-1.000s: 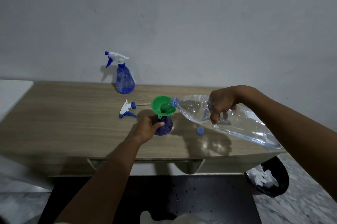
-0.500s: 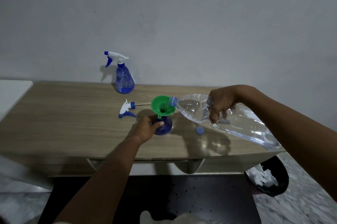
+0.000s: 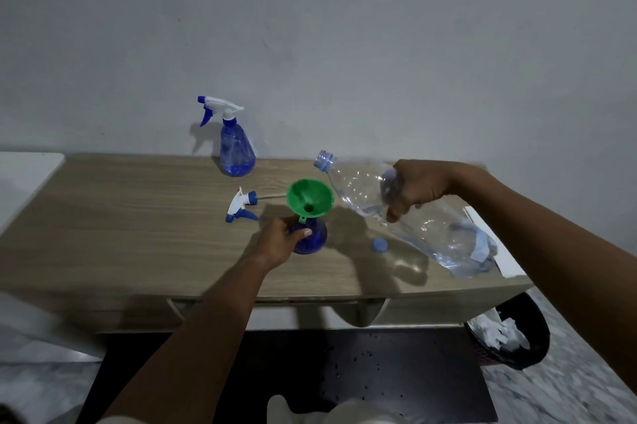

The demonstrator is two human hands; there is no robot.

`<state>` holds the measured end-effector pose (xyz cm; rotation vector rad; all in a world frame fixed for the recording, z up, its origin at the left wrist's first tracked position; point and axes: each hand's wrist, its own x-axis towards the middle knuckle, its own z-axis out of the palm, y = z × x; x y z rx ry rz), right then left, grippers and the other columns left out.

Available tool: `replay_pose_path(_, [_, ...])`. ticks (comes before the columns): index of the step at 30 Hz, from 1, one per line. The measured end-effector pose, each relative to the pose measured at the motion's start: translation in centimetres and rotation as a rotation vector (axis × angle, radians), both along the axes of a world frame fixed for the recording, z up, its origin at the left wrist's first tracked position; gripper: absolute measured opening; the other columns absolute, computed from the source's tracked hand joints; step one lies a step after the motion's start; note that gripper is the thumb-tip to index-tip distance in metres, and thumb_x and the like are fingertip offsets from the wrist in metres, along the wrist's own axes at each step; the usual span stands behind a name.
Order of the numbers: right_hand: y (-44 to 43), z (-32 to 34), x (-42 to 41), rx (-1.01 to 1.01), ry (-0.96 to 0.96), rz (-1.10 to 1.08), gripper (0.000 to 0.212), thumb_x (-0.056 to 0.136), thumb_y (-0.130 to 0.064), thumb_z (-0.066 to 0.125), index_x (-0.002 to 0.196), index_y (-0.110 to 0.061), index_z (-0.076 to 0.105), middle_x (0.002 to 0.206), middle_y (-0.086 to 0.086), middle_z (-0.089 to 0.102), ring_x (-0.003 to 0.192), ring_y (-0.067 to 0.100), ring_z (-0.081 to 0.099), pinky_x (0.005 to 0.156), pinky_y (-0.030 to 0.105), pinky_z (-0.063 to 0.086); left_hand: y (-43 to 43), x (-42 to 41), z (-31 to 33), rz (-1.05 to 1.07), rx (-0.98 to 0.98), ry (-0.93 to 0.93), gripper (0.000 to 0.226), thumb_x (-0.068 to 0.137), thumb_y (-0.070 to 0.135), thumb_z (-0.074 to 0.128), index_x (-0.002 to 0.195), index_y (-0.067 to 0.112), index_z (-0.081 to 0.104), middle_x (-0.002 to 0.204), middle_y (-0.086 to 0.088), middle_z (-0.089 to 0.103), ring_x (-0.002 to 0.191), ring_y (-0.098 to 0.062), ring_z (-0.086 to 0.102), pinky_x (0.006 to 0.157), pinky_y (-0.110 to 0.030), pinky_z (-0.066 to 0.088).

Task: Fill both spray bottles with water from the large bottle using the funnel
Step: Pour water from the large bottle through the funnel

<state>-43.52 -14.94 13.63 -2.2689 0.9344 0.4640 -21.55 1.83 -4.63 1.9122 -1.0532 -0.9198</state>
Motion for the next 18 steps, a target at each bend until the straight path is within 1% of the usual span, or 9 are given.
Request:
replay_pose_path(2, [-0.2,-0.2,0.0,-0.013,-0.072,0.009,0.024,0.067,-0.025,0.089,0.084,-0.022,0.072,0.084,0.002,0.076,0.074,0.015,0.07,0.064,0.033,0.055,-0.1,0.3,-0.4,0.007,0.021,-0.007,0.033,0.093,0.036,0.07,0.124,0.025,0.067,0.1,0.001,0.072,0.101,-0.019,0.065,0.087,-0.038,0.052])
replay_pose_path(4, [-0.5,-0.3,0.0,-0.025,-0.143,0.001,0.027,0.063,-0.027,0.09,0.083,-0.025,0.072,0.084,0.002,0.076,0.076,0.02,0.071,0.067,0.038,0.058,-0.1,0.4,-0.5,0.005,0.007,-0.003,0.034,0.092,0.038,0.071,0.124,0.027,0.067,0.103,0.002,0.073,0.104,-0.019,0.066,0.092,-0.043,0.055])
replay_pose_path(7, [-1.0,-0.3,-0.2,-0.022,-0.212,-0.028,0.037,0.055,-0.033,0.088,0.085,-0.019,0.073,0.084,0.005,0.077,0.085,0.031,0.074,0.079,0.05,0.06,-0.2,0.5,-0.6,-0.003,-0.017,0.013,0.029,0.091,0.033,0.073,0.119,0.028,0.069,0.104,0.0,0.073,0.105,-0.021,0.066,0.094,-0.049,0.055])
replay_pose_path(9, [-1.1,-0.5,-0.2,-0.007,-0.218,-0.021,0.045,0.051,-0.037,0.086,0.088,-0.016,0.073,0.085,0.007,0.078,0.088,0.033,0.074,0.082,0.052,0.059,-0.3,0.7,-0.9,0.001,-0.022,0.026,0.028,0.088,0.036,0.075,0.115,0.03,0.07,0.104,0.0,0.074,0.104,-0.021,0.067,0.095,-0.053,0.055])
replay_pose_path(11, [-1.1,-0.7,-0.1,0.002,-0.212,-0.012,0.051,0.049,-0.041,0.086,0.091,-0.017,0.073,0.086,0.006,0.078,0.088,0.031,0.074,0.082,0.05,0.06,-0.3,1.0,-1.4,0.0,-0.021,0.028,0.032,0.08,0.047,0.076,0.109,0.035,0.071,0.103,0.002,0.075,0.103,-0.02,0.068,0.094,-0.055,0.055])
replay_pose_path(12, [-1.1,-0.7,-0.1,0.007,-0.214,-0.011,0.05,0.05,-0.041,0.087,0.093,-0.017,0.073,0.087,0.005,0.078,0.089,0.03,0.075,0.079,0.047,0.061,-0.4,1.1,-1.6,0.003,-0.02,0.03,0.033,0.076,0.05,0.075,0.106,0.038,0.071,0.103,0.003,0.075,0.103,-0.019,0.068,0.094,-0.055,0.055])
replay_pose_path(14, [-1.3,-0.7,-0.1,0.019,-0.235,-0.033,0.043,0.059,-0.033,0.09,0.095,-0.018,0.073,0.088,0.003,0.079,0.088,0.027,0.075,0.072,0.04,0.06,-0.5,1.2,-1.9,0.005,-0.027,0.049,0.03,0.073,0.049,0.075,0.102,0.04,0.07,0.104,0.002,0.075,0.105,-0.02,0.068,0.094,-0.055,0.055])
replay_pose_path(16, [-1.5,-0.6,-0.3,0.03,-0.266,-0.061,0.034,0.067,-0.025,0.09,0.095,-0.018,0.073,0.09,0.003,0.079,0.085,0.022,0.074,0.071,0.037,0.058,-0.6,1.4,-2.3,0.002,-0.024,0.064,0.038,0.071,0.052,0.076,0.106,0.039,0.07,0.108,0.003,0.074,0.107,-0.02,0.067,0.095,-0.055,0.055])
replay_pose_path(18, [-1.6,-0.6,-0.3,0.028,-0.299,-0.084,0.033,0.068,-0.023,0.09,0.096,-0.017,0.073,0.09,0.003,0.079,0.082,0.017,0.072,0.071,0.036,0.058,-0.8,1.8,-3.0,-0.003,-0.015,0.073,0.056,0.066,0.061,0.076,0.116,0.036,0.068,0.112,0.006,0.073,0.109,-0.019,0.066,0.096,-0.055,0.055])
